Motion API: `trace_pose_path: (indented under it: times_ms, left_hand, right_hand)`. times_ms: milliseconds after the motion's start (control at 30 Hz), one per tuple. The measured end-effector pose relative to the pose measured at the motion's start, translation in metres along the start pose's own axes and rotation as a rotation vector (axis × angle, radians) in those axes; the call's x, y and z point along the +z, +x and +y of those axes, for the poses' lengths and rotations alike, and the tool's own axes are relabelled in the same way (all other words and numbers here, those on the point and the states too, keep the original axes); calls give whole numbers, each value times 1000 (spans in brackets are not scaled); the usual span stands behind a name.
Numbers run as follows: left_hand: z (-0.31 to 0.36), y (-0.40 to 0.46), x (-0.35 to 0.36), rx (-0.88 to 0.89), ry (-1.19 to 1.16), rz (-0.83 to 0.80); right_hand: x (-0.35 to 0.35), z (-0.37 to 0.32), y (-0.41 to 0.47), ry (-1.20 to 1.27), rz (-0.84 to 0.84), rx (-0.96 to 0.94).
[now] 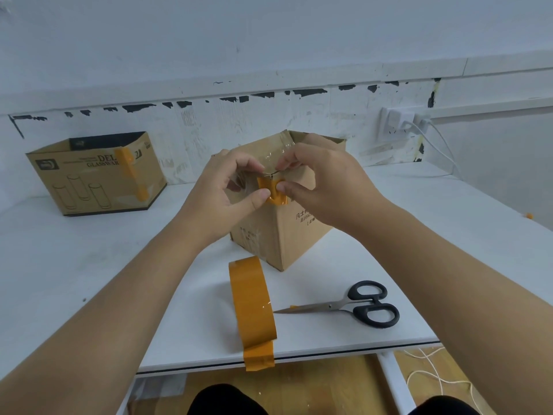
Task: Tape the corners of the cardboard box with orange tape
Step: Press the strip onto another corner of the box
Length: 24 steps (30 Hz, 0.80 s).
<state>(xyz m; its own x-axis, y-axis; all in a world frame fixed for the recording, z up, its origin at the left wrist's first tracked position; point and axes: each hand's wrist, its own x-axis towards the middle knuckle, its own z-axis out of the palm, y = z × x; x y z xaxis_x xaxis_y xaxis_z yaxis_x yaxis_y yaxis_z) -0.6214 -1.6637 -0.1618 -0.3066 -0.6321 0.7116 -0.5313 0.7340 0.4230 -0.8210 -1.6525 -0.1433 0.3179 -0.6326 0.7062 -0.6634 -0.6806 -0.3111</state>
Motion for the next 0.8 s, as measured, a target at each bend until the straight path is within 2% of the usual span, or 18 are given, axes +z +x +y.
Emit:
trace_pose_path:
  times_ms: [633, 800]
  left_hand:
    - [-4, -2, 0, 15, 66, -62]
    - [-3, 1, -2, -18, 18, -54]
  right_hand:
    - [3, 2, -5, -76, -44, -9]
    - [4, 3, -5, -42, -33, -15]
